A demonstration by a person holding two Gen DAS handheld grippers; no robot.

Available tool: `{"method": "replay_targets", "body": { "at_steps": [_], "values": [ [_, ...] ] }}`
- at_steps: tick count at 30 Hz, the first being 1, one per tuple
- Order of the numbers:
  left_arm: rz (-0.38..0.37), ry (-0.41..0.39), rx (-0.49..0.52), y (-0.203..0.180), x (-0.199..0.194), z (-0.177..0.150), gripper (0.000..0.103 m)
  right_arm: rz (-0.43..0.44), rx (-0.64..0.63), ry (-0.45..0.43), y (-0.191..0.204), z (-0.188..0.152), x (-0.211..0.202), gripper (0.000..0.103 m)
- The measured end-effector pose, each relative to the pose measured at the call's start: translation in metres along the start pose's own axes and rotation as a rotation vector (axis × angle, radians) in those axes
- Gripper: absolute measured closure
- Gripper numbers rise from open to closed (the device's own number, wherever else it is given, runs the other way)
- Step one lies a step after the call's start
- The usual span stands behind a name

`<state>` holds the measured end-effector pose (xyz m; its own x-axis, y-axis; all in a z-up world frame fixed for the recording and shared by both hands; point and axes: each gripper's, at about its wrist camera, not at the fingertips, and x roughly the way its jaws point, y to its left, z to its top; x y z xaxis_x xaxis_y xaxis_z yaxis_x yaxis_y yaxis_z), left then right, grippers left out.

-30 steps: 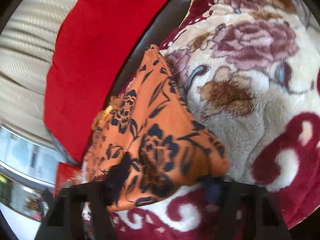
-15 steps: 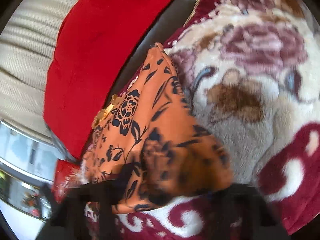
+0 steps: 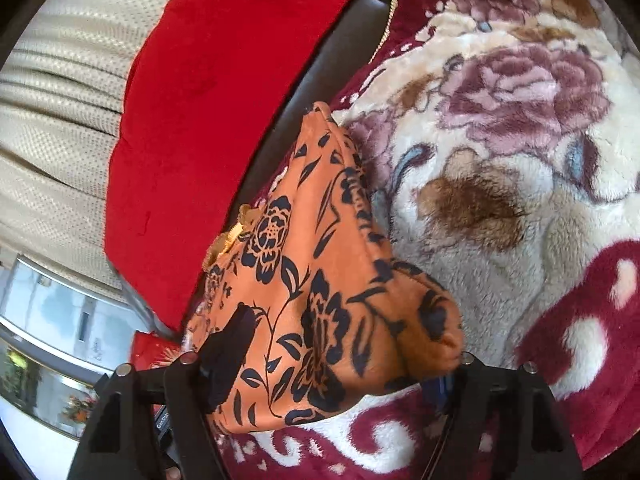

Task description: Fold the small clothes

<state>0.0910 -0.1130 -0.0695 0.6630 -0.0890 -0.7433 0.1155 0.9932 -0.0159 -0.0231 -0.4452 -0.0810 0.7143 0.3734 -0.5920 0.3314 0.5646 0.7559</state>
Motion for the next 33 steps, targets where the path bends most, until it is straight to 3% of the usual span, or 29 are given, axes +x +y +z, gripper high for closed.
{"method": "replay_targets", "body": {
  "at_steps": [1,2,8,10,13,14,15,16,17,20,24,27,28,29,31,33],
  "values": [
    [0.003,0.008,0.02,-0.005,0.003,0.0,0.021,0.005,0.007,0.003,-0.004,0.001,0.0,0.046],
    [0.012,0.025,0.035,-0.009,0.009,-0.001,0.021,-0.009,-0.001,0.012,-0.006,0.003,0.0,0.085],
    [0.037,0.041,0.046,-0.012,0.022,-0.004,0.019,-0.09,-0.048,0.022,-0.028,0.003,-0.025,0.085],
    [0.038,0.042,0.039,-0.009,0.025,-0.004,0.018,-0.075,-0.024,0.048,-0.047,0.008,-0.035,0.078],
    [0.048,0.032,0.051,-0.01,0.026,-0.005,0.017,-0.018,-0.028,0.015,-0.059,0.02,-0.057,0.078],
    [0.047,0.031,0.05,-0.01,0.026,-0.005,0.017,-0.018,-0.045,0.002,-0.057,0.025,-0.063,0.07],
    [0.047,0.032,0.049,-0.01,0.026,-0.005,0.016,-0.008,-0.056,-0.01,-0.055,0.034,-0.068,0.056],
    [0.046,0.035,0.048,-0.01,0.027,-0.004,0.016,0.011,-0.054,-0.019,-0.052,0.046,-0.07,0.013],
    [0.044,0.037,0.047,-0.011,0.027,-0.004,0.016,0.025,-0.048,-0.035,-0.049,0.054,-0.071,0.0],
    [0.04,0.046,0.04,-0.009,0.027,-0.003,0.016,0.082,-0.089,-0.033,-0.029,0.092,-0.047,0.0],
    [0.037,0.054,0.036,-0.008,0.028,-0.002,0.015,0.127,-0.129,0.176,-0.009,0.141,0.03,0.0],
    [0.038,0.053,0.032,-0.008,0.029,-0.002,0.015,0.038,-0.147,0.242,-0.007,0.16,0.074,0.006],
    [0.038,0.051,0.029,-0.007,0.029,-0.002,0.014,0.042,-0.134,0.266,-0.01,0.159,0.083,0.019],
    [0.036,0.049,0.026,-0.006,0.03,-0.002,0.014,0.038,-0.124,0.279,-0.012,0.16,0.088,0.044],
    [0.036,0.049,0.022,-0.005,0.03,-0.003,0.012,0.031,-0.175,0.336,-0.004,0.158,0.101,0.075],
    [0.035,0.052,0.015,-0.004,0.031,-0.002,0.011,-0.071,-0.277,0.342,0.011,0.15,0.105,0.086]
  ]
}}
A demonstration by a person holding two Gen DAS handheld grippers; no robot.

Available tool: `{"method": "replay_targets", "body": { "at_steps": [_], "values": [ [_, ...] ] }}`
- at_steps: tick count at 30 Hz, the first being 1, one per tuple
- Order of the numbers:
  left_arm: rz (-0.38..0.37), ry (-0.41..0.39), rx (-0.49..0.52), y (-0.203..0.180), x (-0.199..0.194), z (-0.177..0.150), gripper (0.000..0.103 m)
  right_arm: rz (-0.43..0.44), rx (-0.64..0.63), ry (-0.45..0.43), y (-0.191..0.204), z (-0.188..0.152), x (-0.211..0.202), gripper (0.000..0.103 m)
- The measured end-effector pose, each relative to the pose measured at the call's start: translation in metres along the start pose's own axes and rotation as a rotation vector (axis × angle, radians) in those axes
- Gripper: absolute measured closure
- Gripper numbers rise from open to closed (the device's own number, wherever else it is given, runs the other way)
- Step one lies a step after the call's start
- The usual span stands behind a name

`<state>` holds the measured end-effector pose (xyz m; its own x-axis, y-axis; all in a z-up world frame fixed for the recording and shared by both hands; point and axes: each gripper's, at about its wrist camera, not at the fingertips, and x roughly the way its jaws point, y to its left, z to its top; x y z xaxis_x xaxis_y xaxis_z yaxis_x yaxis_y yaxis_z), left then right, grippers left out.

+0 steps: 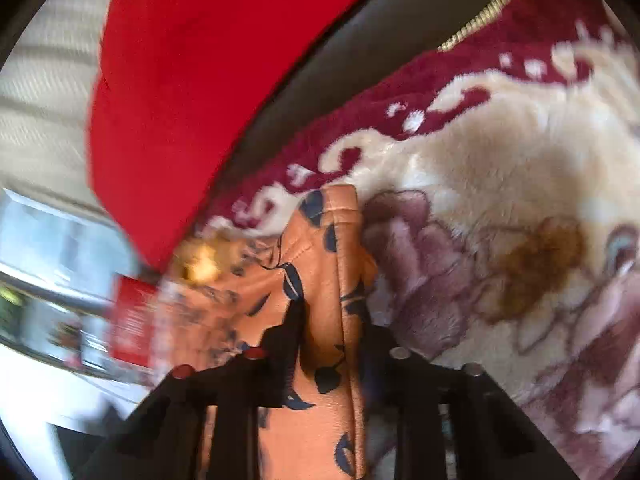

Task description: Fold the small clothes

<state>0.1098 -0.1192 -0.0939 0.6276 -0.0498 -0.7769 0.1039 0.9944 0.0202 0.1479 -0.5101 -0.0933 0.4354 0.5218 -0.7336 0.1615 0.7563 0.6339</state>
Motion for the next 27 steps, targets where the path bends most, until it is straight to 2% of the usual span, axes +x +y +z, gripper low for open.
{"method": "replay_targets", "body": {
  "at_steps": [3,5,7,9,11,12,14,17,21,22,25,27],
  "values": [
    [0.002,-0.003,-0.003,0.0,0.0,-0.001,0.01,-0.102,0.01,-0.067,-0.003,0.002,-0.008,0.093],
    [-0.001,-0.003,-0.011,0.001,0.0,-0.001,0.01,-0.124,0.058,-0.076,-0.015,0.001,-0.009,0.093],
    [-0.001,-0.002,-0.013,0.001,0.0,-0.001,0.01,-0.102,0.072,-0.091,-0.019,-0.003,-0.013,0.091],
    [-0.003,-0.001,-0.012,0.001,0.0,-0.001,0.01,-0.094,0.099,-0.108,-0.023,-0.009,-0.022,0.073],
    [-0.009,0.001,-0.013,0.002,0.0,-0.001,0.01,-0.074,0.143,-0.129,-0.025,-0.017,-0.041,0.035],
    [-0.009,0.001,-0.013,0.002,0.0,-0.001,0.01,-0.067,0.156,-0.161,-0.026,-0.022,-0.051,0.031],
    [-0.011,0.002,-0.015,0.002,0.001,-0.001,0.01,-0.094,0.151,-0.223,-0.023,-0.037,-0.073,0.031],
    [-0.013,0.003,-0.022,0.002,0.001,-0.001,0.01,-0.056,0.161,-0.294,-0.021,-0.072,-0.108,0.031],
    [-0.017,0.01,-0.029,0.003,0.002,0.0,0.01,0.044,0.198,-0.387,-0.008,-0.143,-0.139,0.031],
    [-0.017,0.012,-0.029,0.003,0.002,0.0,0.01,0.07,0.223,-0.416,-0.009,-0.161,-0.144,0.028],
    [-0.025,0.019,-0.032,0.005,0.002,0.002,0.01,0.131,0.287,-0.421,-0.006,-0.206,-0.134,0.025],
    [-0.047,0.017,-0.049,0.009,-0.005,0.005,0.01,0.163,0.321,-0.366,-0.003,-0.226,-0.114,0.025]
  ]
}}
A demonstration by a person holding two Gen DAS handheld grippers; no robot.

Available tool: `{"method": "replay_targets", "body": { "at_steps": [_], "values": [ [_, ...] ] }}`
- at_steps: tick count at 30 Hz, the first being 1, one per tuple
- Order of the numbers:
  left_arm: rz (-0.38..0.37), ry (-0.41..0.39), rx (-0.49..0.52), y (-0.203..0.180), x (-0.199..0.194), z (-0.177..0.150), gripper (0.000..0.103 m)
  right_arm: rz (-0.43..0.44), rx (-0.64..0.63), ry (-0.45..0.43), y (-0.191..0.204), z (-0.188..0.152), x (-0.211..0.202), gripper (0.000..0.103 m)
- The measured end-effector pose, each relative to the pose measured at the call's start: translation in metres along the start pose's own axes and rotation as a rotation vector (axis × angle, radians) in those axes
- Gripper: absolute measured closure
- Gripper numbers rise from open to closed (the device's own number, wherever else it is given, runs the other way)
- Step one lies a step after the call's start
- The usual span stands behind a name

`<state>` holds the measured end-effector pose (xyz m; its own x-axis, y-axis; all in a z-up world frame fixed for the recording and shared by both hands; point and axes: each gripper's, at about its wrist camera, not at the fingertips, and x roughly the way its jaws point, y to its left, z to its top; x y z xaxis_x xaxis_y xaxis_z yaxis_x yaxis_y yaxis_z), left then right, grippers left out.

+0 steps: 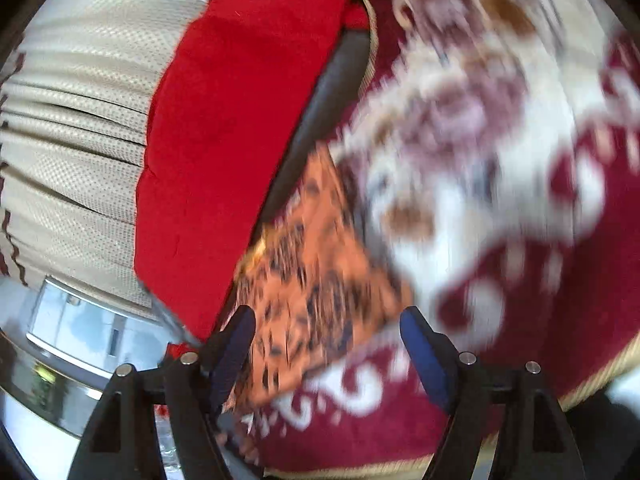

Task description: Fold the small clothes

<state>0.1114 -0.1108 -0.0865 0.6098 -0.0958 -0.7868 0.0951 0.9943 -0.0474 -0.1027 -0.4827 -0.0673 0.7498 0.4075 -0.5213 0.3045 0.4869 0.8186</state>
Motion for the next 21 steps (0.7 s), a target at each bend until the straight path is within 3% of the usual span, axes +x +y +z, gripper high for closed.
{"method": "replay_targets", "body": {
  "at_steps": [4,10,12,13,14,19,21],
  "values": [
    [-0.022,-0.051,-0.003,0.003,-0.022,0.0,0.01,-0.003,-0.002,0.069,0.001,-0.013,0.036,0.025],
    [-0.011,0.016,0.019,-0.005,0.004,-0.014,0.008,-0.023,0.074,0.015,0.001,0.011,0.073,0.027],
    [-0.021,0.012,-0.003,-0.003,-0.003,-0.011,0.008,-0.072,0.045,-0.023,0.005,0.018,0.078,0.041],
    [-0.027,0.001,-0.009,-0.002,-0.007,-0.009,0.009,-0.102,0.026,-0.025,0.007,0.021,0.082,0.073],
    [-0.031,-0.011,-0.007,-0.002,-0.01,-0.009,0.009,-0.124,0.02,-0.017,0.007,0.024,0.085,0.077],
    [-0.024,-0.004,0.052,-0.008,0.006,-0.017,0.007,-0.144,-0.004,-0.023,0.018,0.031,0.101,0.071],
    [-0.061,0.018,0.034,-0.002,0.001,-0.011,0.007,-0.134,0.04,-0.038,0.016,0.03,0.104,0.06]
  ]
}}
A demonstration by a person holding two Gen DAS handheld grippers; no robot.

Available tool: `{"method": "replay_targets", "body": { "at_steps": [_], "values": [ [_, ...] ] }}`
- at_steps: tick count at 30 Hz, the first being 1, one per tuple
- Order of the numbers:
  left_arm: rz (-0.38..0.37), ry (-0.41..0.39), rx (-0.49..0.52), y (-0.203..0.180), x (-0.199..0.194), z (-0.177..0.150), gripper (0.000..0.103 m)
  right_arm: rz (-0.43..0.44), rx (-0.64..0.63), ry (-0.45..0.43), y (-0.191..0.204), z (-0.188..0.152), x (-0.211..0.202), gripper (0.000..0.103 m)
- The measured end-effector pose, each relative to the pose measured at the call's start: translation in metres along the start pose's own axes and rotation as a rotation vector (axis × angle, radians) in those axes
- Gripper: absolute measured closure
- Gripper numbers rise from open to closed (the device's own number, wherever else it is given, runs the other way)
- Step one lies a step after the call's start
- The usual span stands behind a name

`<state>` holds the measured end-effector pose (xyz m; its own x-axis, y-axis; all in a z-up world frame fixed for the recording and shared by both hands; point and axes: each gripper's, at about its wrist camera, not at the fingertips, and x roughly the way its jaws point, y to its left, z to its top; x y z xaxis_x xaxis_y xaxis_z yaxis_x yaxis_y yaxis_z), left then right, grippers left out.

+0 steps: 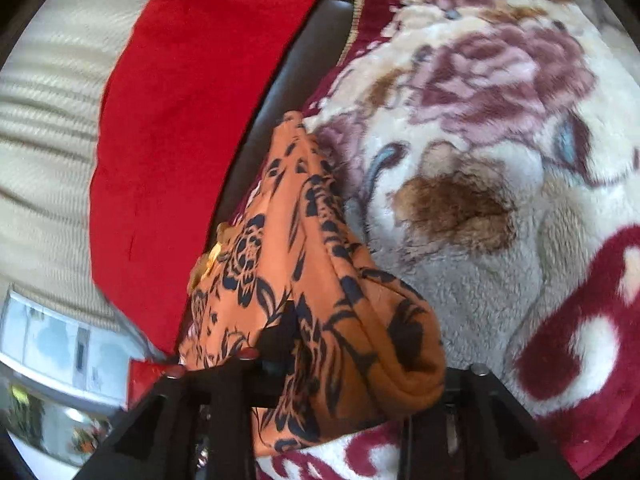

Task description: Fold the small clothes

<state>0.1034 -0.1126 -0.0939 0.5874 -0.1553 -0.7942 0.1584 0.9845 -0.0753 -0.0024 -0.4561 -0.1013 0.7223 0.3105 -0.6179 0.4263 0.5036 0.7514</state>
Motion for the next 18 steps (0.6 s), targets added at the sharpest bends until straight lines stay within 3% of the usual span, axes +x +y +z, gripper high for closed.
{"method": "replay_targets", "body": {
  "at_steps": [1,4,5,10,14,17,18],
  "values": [
    [-0.029,0.002,-0.014,0.007,-0.004,0.002,0.008,0.002,0.002,0.003,0.0,0.001,0.003,0.058],
    [-0.131,-0.044,-0.159,0.055,-0.032,0.005,0.008,-0.076,-0.107,0.009,0.025,0.006,0.01,0.082],
    [-0.14,-0.066,-0.219,0.073,-0.043,0.005,0.008,-0.098,-0.154,-0.009,0.041,0.005,0.007,0.083],
    [-0.062,-0.179,-0.487,0.184,-0.089,-0.019,0.008,-0.128,-0.551,-0.14,0.182,-0.033,-0.006,0.084],
    [0.065,-0.23,-0.666,0.267,-0.106,-0.053,0.008,-0.093,-0.832,-0.165,0.277,-0.106,0.006,0.084],
    [0.093,-0.215,-0.749,0.302,-0.104,-0.076,0.008,-0.092,-1.006,-0.095,0.32,-0.18,0.042,0.085],
    [0.093,-0.204,-0.765,0.306,-0.099,-0.078,0.008,-0.109,-1.076,-0.05,0.325,-0.219,0.06,0.085]
  ]
}}
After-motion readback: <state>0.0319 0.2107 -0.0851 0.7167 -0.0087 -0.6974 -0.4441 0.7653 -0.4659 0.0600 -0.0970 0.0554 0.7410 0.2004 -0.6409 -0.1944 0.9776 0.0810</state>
